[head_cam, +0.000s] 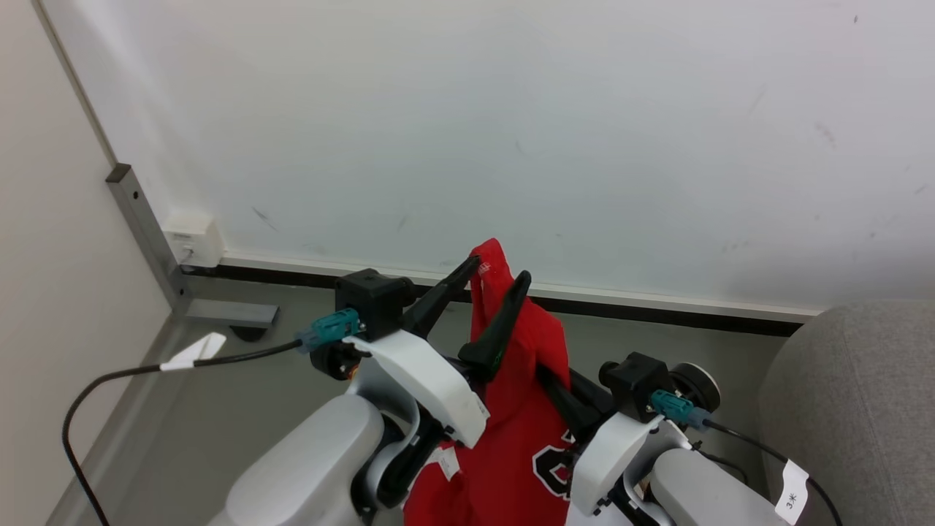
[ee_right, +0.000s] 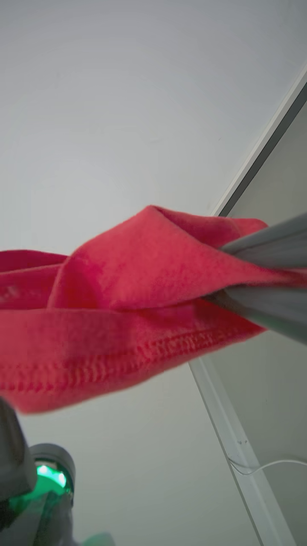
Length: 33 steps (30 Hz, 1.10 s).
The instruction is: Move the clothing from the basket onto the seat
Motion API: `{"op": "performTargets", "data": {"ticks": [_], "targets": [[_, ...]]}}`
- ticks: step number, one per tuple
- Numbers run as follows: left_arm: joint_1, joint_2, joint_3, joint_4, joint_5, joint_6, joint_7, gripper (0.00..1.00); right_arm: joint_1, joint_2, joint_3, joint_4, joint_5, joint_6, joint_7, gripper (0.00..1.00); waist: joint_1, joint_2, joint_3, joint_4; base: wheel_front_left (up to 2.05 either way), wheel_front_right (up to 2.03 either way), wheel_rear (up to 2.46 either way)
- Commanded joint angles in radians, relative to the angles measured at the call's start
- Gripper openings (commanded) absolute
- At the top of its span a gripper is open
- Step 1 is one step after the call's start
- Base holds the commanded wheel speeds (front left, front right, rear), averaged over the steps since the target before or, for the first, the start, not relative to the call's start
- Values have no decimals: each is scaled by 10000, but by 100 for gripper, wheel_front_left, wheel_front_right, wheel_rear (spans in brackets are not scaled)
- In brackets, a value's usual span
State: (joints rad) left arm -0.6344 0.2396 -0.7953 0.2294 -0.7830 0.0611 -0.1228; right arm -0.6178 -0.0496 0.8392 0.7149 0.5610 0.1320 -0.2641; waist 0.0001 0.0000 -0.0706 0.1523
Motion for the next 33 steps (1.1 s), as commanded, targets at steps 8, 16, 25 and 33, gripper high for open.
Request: {"op": "performTargets", "data": {"ticks": [8,16,25,33], "targets": [[118,136,-14,-58,-188,60,88,100,183,-17,-577,18,-328,-25,-4,0,-1,0,12,-67,0,0,0],[124,175,3,-42,-197,97,-5,100,266,-18,-794,35,-483,-25,-4,0,-1,0,34,-94,0,0,0],[252,367,86,-195,-201,245,-110,100,235,-41,-1197,-65,-685,-25,-4,0,-1,0,122,-771,0,0,0],[633,586,3,-474,-22,315,-380,100,282,-616,-1816,-596,-978,-25,-4,0,-1,0,293,-1727,0,0,0]]}}
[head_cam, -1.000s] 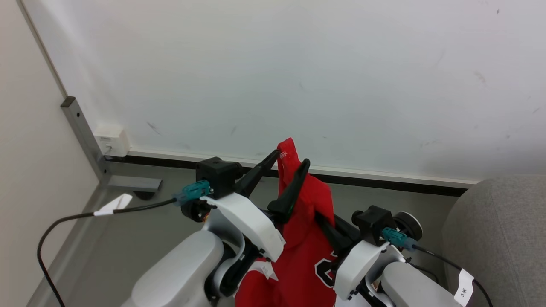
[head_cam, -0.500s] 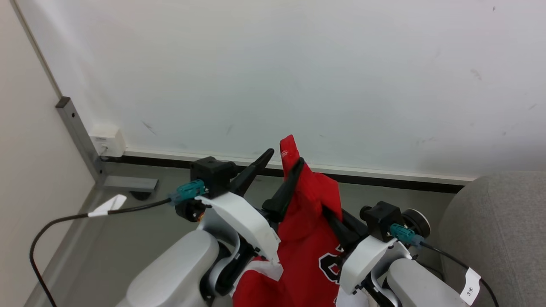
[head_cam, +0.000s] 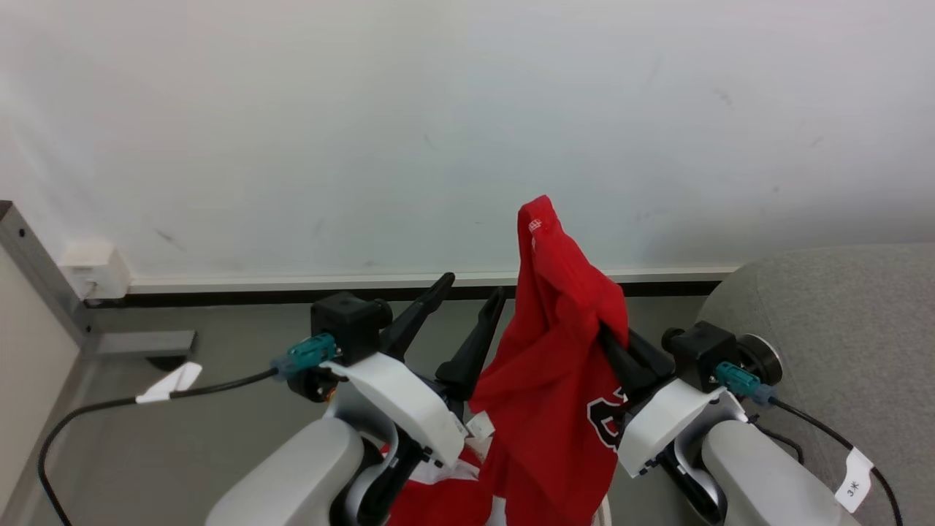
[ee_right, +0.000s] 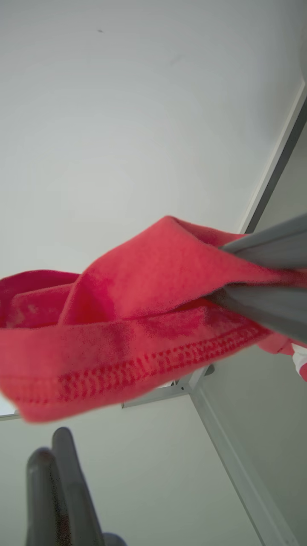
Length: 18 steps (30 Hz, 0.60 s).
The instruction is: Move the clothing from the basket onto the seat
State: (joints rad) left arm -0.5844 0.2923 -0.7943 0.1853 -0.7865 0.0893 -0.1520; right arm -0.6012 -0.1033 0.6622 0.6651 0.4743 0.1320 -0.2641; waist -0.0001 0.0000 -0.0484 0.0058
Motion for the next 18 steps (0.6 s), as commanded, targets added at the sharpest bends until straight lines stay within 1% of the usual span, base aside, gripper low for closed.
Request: {"op": "performTargets", "data": {"ticks": [1,6,11,12,18], "targets": [[194,70,-18,-69,17,56,-123,100,129,-173,-144,-206,-116,-25,-4,0,1,0,90,-399,0,0,0],[486,121,-102,-233,109,120,-297,100,73,-559,-486,-824,-274,-25,-4,0,1,0,204,-1308,0,0,0],[612,38,-228,-362,182,142,-414,100,145,-1052,-661,-1440,-375,-25,-4,0,1,0,291,-2219,0,0,0],[612,38,-228,-362,182,142,-414,100,145,-1052,-661,-1440,-375,-25,-4,0,1,0,291,-2219,0,0,0],[739,-84,-357,-386,233,152,-522,100,358,-1787,-915,-2155,-387,-25,-4,0,1,0,362,-3228,0,0,0]]}}
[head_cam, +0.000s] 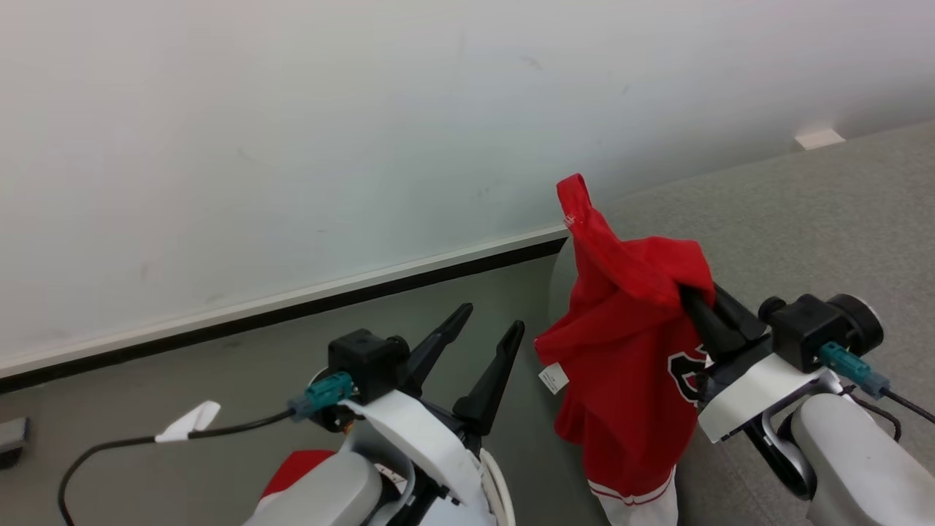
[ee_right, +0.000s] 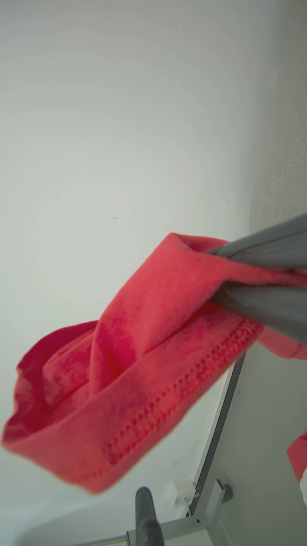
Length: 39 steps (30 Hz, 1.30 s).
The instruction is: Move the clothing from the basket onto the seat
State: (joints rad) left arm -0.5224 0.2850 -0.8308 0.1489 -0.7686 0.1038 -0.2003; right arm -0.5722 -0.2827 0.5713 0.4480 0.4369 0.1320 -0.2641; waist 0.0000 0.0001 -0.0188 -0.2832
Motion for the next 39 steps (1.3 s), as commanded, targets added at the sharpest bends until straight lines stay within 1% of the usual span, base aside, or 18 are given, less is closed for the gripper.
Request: {"op": "performTargets", "data": {"ticks": [1,5,8,11,14,18,24,28,32,35,39], "targets": [[143,-11,-11,-25,72,21,-42,100,80,-88,-66,-109,8,-25,-4,0,0,-1,86,-504,0,0,0],[184,-81,-138,-35,129,-7,-75,100,204,-547,-390,-497,25,-25,-3,0,0,-1,210,-1012,0,0,0],[98,-120,-234,-30,207,-32,-52,100,237,-882,-607,-658,37,-25,-3,0,0,-1,353,-1235,0,0,0],[-50,-147,-271,-48,256,-20,-29,100,216,-1125,-840,-806,72,-25,-4,0,0,-1,538,-1330,0,0,0],[-222,-156,-331,-126,332,-57,47,100,179,-1304,-1125,-916,189,-25,3,0,0,-1,831,-1282,0,0,0],[-726,-47,-396,-283,552,-116,299,100,-129,-1456,-1664,-1125,231,-25,26,0,0,-1,1704,-979,0,0,0],[-1863,167,-435,-541,982,-256,836,100,-1216,-1728,-3129,-1266,231,-25,172,0,0,-1,3479,-305,0,0,0],[-2693,275,-331,-730,1191,-396,1028,100,-2333,-2424,-4164,-1286,31,-25,585,0,0,-1,4696,199,0,0,0],[-3274,198,-177,-819,1266,-432,1034,100,-3563,-3272,-5092,-1360,6,-25,1230,0,0,-1,5626,642,0,0,0],[-3551,175,-82,-797,1309,-479,970,100,-4466,-3811,-5787,-1213,-38,-25,1712,0,0,-1,6061,878,0,0,0],[-3736,60,-86,-687,1322,-575,827,100,-5435,-4466,-6481,-570,-274,-25,2071,0,0,-1,6299,1168,0,0,0]]}}
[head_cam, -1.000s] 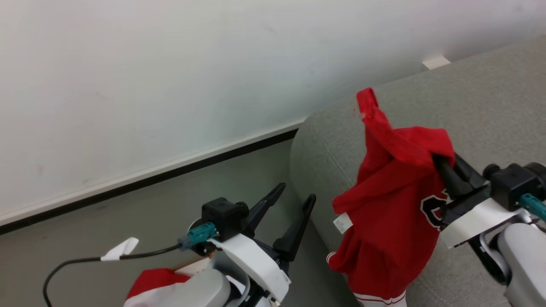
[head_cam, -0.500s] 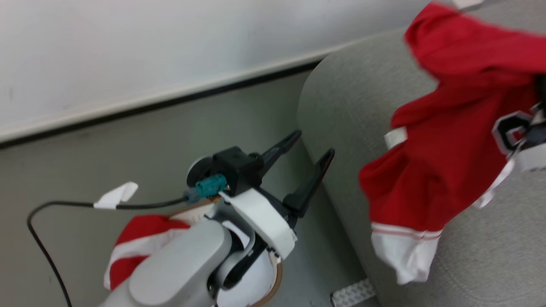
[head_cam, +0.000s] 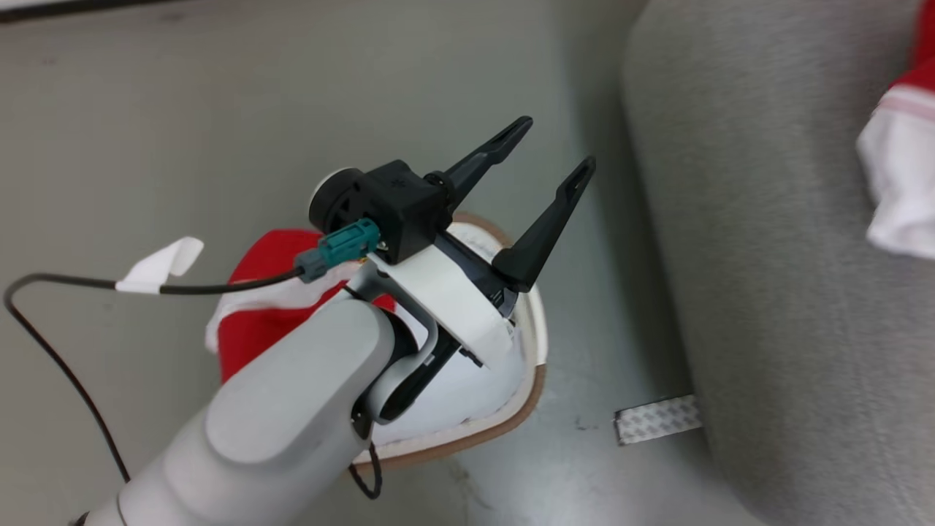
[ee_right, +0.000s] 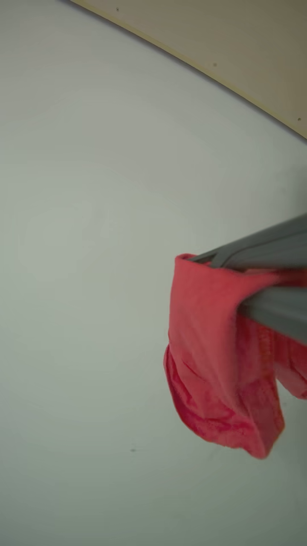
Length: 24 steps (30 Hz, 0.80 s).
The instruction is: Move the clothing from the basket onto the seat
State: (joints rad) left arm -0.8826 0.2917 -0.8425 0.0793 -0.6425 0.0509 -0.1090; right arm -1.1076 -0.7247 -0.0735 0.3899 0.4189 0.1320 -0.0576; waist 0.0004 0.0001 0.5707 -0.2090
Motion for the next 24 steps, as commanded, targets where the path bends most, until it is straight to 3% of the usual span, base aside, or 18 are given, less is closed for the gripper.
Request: {"op": "performTargets", "data": {"ticks": [1,5,16,17,18,19,24], "targets": [[-135,-31,19,37,55,-56,-107,100,-182,-157,-97,211,-165,-25,51,0,-4,-1,426,493,0,0,0],[-83,-63,24,185,1,-47,-224,100,-81,-326,1,1351,-415,-25,88,0,-4,-1,493,699,0,0,0],[784,53,-71,491,-327,173,-440,100,1876,1382,-317,5374,-696,-25,-1023,0,-4,-1,98,814,0,0,0],[864,91,-77,519,-341,183,-434,100,1959,1488,-426,5664,-727,-25,-1150,20,-4,-1,20,795,0,0,0],[929,114,-87,552,-354,195,-464,100,2053,1610,-456,5907,-800,-25,-1262,49,-4,-1,-72,781,0,0,0],[1019,118,-59,584,-405,221,-529,100,2111,1726,-491,6102,-839,-25,-1367,100,-4,-1,-179,760,0,0,0],[1524,197,149,740,-576,401,-840,100,2535,2047,-505,6429,-1084,-25,-1826,100,-4,-1,-855,610,0,0,0]]}}
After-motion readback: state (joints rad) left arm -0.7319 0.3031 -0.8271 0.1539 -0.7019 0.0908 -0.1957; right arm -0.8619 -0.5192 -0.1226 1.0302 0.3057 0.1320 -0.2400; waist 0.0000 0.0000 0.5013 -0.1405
